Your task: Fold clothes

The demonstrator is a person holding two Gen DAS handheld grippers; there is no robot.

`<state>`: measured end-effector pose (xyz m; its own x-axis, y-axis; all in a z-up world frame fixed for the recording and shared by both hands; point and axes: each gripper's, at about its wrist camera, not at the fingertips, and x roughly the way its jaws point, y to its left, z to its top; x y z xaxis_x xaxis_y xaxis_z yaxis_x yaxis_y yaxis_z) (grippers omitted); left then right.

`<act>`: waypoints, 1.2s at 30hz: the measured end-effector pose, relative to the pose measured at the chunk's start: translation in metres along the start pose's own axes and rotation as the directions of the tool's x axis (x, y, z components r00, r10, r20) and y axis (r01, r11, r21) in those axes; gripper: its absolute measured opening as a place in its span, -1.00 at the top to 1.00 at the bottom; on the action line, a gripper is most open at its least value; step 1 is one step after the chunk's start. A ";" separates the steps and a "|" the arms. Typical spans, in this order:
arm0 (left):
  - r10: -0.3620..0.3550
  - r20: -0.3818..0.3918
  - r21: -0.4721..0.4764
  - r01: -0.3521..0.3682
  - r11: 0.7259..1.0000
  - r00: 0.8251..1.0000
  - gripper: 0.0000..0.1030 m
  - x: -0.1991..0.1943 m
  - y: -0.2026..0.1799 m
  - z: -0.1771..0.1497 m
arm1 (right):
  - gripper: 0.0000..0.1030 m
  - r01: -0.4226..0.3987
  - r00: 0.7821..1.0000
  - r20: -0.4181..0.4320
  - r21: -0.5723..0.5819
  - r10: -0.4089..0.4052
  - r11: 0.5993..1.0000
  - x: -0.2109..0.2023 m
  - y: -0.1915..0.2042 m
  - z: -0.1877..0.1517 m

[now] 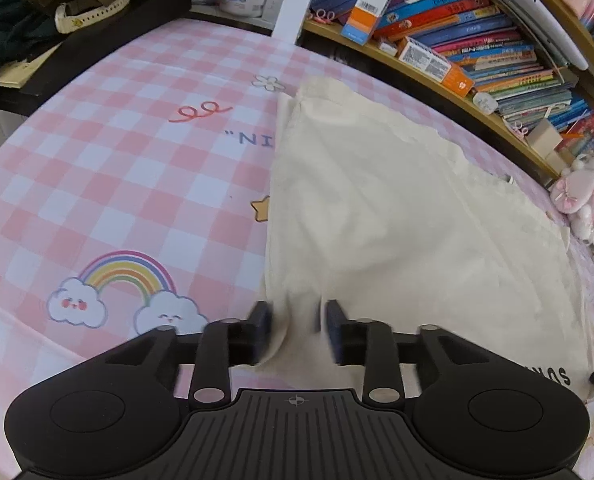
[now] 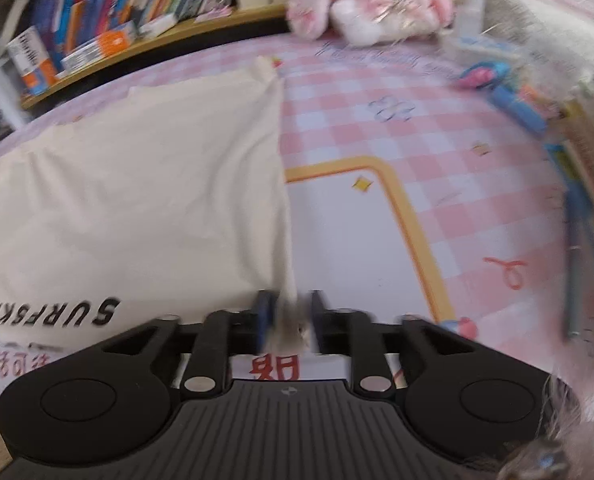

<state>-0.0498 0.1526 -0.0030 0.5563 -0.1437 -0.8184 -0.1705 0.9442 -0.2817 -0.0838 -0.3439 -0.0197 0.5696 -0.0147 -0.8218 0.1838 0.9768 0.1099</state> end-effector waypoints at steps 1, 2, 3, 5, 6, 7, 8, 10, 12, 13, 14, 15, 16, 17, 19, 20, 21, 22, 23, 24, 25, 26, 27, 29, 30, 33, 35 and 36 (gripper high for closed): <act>0.002 0.002 0.014 -0.002 1.000 1.000 -0.06 -0.001 0.001 0.000 | 0.33 0.017 1.000 0.020 0.000 -0.017 1.000 -0.005 0.004 0.000; 0.004 0.005 0.030 -0.005 1.000 1.000 -0.13 -0.003 0.002 0.001 | 0.29 0.026 0.999 0.036 -0.001 -0.026 1.000 -0.009 0.009 0.000; 0.010 0.010 0.046 -0.010 0.999 1.000 -0.14 -0.005 0.003 0.001 | 0.29 0.030 0.998 0.046 -0.006 -0.030 1.000 -0.013 0.016 0.001; -0.001 0.021 0.072 0.000 0.997 1.000 -0.15 -0.010 0.007 0.001 | 0.28 0.016 0.998 0.057 -0.038 -0.013 0.999 -0.018 0.036 0.001; -0.014 0.023 0.068 0.013 0.998 1.000 -0.15 -0.012 0.011 0.001 | 0.23 0.003 0.998 0.060 -0.057 0.001 0.998 -0.020 0.047 0.000; -0.027 0.024 0.061 0.026 0.998 0.999 -0.15 -0.014 0.015 0.001 | 0.17 -0.013 0.998 0.062 -0.077 0.017 0.997 -0.023 0.059 -0.001; -0.040 0.024 0.054 0.039 0.998 0.999 -0.15 -0.015 0.019 0.001 | 0.15 -0.033 0.997 0.061 -0.102 0.040 0.994 -0.025 0.074 -0.002; -0.070 0.021 0.028 0.069 0.997 0.997 -0.15 -0.018 0.029 0.001 | 0.12 -0.087 0.994 0.052 -0.157 0.096 0.984 -0.027 0.106 -0.005; -0.104 0.011 -0.021 0.104 0.994 0.994 -0.15 -0.018 0.042 0.000 | 0.11 -0.153 0.986 0.034 -0.231 0.165 0.961 -0.029 0.141 -0.009; -0.120 0.006 -0.048 0.120 0.992 0.993 -0.15 -0.018 0.048 0.000 | 0.10 -0.182 0.980 0.024 -0.276 0.196 0.944 -0.029 0.159 -0.013; -0.139 0.003 -0.072 0.139 0.988 0.990 -0.15 -0.019 0.054 -0.001 | 0.09 -0.210 0.974 0.012 -0.322 0.226 0.923 -0.030 0.178 -0.016; -0.159 0.002 -0.096 0.159 0.983 0.987 -0.15 -0.019 0.059 -0.002 | 0.07 -0.238 0.967 -0.002 -0.367 0.255 0.899 -0.030 0.197 -0.019; -0.178 0.002 -0.117 0.177 0.977 0.984 -0.15 -0.019 0.065 -0.002 | 0.04 -0.265 0.959 -0.017 -0.412 0.283 0.872 -0.031 0.216 -0.023; -0.197 0.004 -0.136 0.195 0.971 0.980 -0.16 -0.019 0.070 -0.003 | 0.02 -0.290 0.950 -0.034 -0.459 0.310 0.840 -0.032 0.236 -0.028; -0.233 0.004 -0.173 0.231 0.958 0.972 -0.18 -0.019 0.080 -0.005 | -0.03 -0.329 0.934 -0.069 -0.545 0.350 0.771 -0.034 0.273 -0.038; -0.250 0.005 -0.190 0.246 0.950 0.968 -0.18 -0.020 0.085 -0.006 | -0.04 -0.344 0.927 -0.086 -0.585 0.365 0.734 -0.035 0.290 -0.043; -0.264 0.006 -0.208 0.259 0.943 0.965 -0.18 -0.020 0.090 -0.006 | -0.04 -0.358 0.919 -0.104 -0.624 0.380 0.695 -0.035 0.308 -0.049; -0.280 0.008 -0.233 0.274 0.933 0.960 -0.19 -0.020 0.096 -0.007 | -0.04 -0.367 0.913 -0.118 -0.659 0.391 0.657 -0.035 0.323 -0.054; -0.296 0.011 -0.259 0.289 0.922 0.955 -0.20 -0.019 0.103 -0.007 | -0.04 -0.373 0.907 -0.132 -0.691 0.400 0.619 -0.034 0.338 -0.059; -0.311 0.011 -0.283 0.301 0.911 0.950 -0.21 -0.019 0.108 -0.007 | -0.05 -0.378 0.901 -0.145 -0.722 0.408 0.579 -0.033 0.352 -0.064; -0.325 0.010 -0.306 0.313 0.899 0.946 -0.23 -0.018 0.113 -0.007 | -0.04 -0.378 0.898 -0.151 -0.745 0.414 0.549 -0.032 0.365 -0.068; -0.340 0.010 -0.329 0.324 0.887 0.941 -0.25 -0.017 0.119 -0.007 | -0.04 -0.375 0.896 -0.152 -0.765 0.418 0.524 -0.031 0.376 -0.072; -0.345 0.010 -0.330 0.329 0.885 0.938 -0.26 -0.017 0.121 -0.007 | -0.04 -0.371 0.895 -0.153 -0.776 0.418 0.511 -0.030 0.385 -0.075; -0.354 0.012 -0.321 0.339 0.884 0.935 -0.27 -0.016 0.123 -0.007 | 0.00 -0.370 0.899 -0.165 -0.782 0.406 0.501 -0.024 0.399 -0.078; -0.367 0.014 -0.320 0.352 0.880 0.930 -0.28 -0.015 0.124 -0.007 | 0.02 -0.364 0.903 -0.166 -0.785 0.396 0.501 -0.021 0.406 -0.079; -0.401 0.018 -0.328 0.384 0.863 0.916 -0.28 -0.011 0.126 -0.005 | 0.09 -0.357 0.905 -0.177 -0.811 0.387 0.464 -0.018 0.426 -0.084; -0.413 0.026 -0.333 0.397 0.855 0.910 -0.28 -0.010 0.128 -0.003 | 0.13 -0.357 0.902 -0.186 -0.830 0.389 0.429 -0.019 0.437 -0.088; -0.417 0.031 -0.337 0.402 0.851 0.908 -0.28 -0.010 0.130 -0.002 | 0.15 -0.349 0.904 -0.189 -0.843 0.383 0.410 -0.018 0.444 -0.089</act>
<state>-0.0793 0.2756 -0.0327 0.6015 -0.5151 -0.6107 -0.1953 0.6464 -0.7376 -0.0839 0.1089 -0.0062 0.4344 0.4009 -0.8066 -0.7988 0.5853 -0.1393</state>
